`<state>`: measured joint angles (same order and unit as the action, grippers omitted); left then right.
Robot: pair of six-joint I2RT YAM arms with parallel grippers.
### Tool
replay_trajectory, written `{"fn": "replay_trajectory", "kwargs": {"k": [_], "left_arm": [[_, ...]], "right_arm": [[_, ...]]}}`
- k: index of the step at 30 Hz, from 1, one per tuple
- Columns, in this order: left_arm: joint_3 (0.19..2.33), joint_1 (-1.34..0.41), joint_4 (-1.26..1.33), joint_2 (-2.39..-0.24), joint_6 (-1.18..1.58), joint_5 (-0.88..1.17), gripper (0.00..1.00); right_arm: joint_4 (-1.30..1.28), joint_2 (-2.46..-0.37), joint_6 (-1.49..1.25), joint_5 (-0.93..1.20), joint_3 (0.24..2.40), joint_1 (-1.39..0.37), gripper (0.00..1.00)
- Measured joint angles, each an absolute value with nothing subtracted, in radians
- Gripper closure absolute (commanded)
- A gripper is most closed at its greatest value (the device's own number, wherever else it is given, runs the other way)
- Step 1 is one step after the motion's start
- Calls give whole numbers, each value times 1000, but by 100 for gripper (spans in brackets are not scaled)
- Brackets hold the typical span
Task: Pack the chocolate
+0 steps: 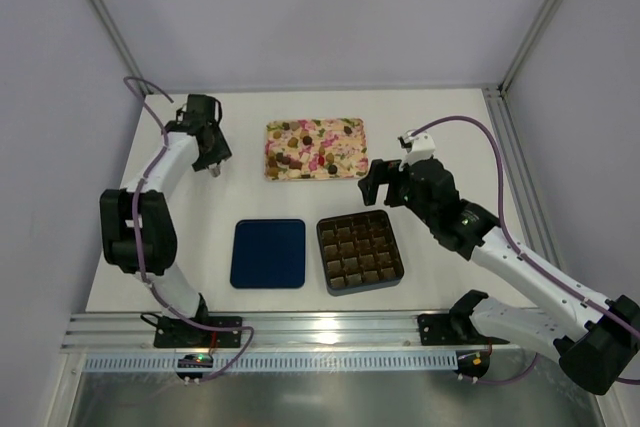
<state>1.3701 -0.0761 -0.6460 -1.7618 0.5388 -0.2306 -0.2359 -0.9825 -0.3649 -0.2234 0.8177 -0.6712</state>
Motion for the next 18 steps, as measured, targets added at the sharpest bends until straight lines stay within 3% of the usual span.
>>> {"fn": "replay_trajectory", "kwargs": {"k": [18], "left_arm": [[1313,-227,-851,-1384,477,-246,50]], "right_arm": [[-241,-982,-365,-221,817,-671,0]]}}
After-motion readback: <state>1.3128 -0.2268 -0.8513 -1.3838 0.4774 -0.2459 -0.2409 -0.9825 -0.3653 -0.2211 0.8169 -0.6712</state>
